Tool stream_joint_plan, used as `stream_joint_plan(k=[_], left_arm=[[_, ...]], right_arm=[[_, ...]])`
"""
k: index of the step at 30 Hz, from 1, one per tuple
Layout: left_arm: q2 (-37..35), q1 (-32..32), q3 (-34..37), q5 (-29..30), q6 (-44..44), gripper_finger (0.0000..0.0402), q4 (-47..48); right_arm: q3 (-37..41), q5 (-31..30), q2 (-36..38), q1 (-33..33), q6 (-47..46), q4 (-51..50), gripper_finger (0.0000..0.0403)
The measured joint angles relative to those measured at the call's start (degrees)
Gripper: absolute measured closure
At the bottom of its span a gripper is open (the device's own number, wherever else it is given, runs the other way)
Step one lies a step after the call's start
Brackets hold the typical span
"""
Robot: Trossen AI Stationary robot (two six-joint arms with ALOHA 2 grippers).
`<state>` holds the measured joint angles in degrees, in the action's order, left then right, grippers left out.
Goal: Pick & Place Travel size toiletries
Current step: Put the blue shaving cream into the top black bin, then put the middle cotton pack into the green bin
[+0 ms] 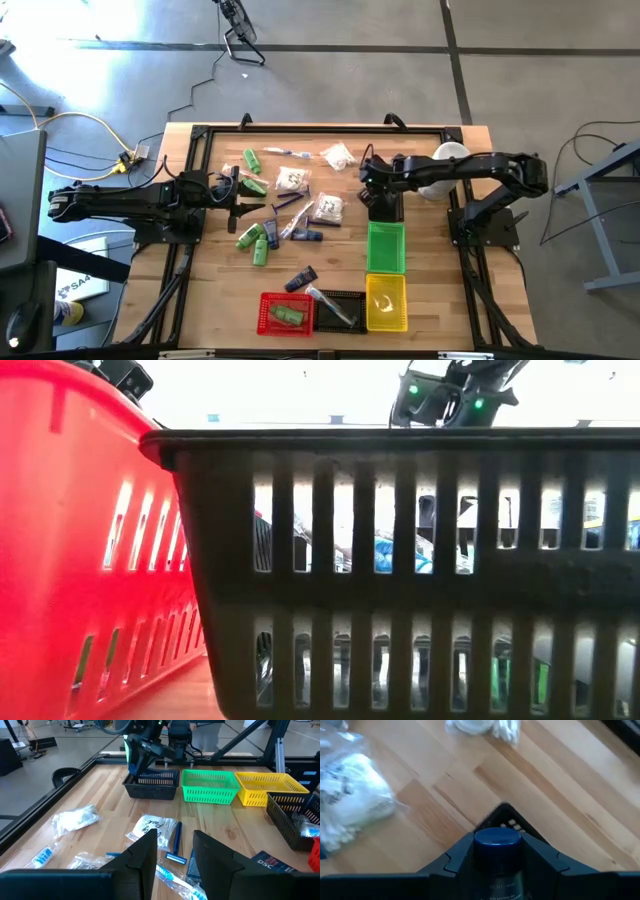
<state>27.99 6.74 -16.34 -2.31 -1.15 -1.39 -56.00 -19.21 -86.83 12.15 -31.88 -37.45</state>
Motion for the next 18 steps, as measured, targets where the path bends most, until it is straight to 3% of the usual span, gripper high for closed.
stream_joint_plan(k=[6,18], left_arm=[[0.00,0.00,0.00,0.00,0.00,0.0278,0.02],[-0.02,0.00,0.00,0.00,0.02,0.0278,0.02]], right_arm=[[0.38,0.38,0.00,0.04,-0.48,-0.05,0.0268],[0.39,1.09,0.00,0.02,0.39,0.04,0.0218]])
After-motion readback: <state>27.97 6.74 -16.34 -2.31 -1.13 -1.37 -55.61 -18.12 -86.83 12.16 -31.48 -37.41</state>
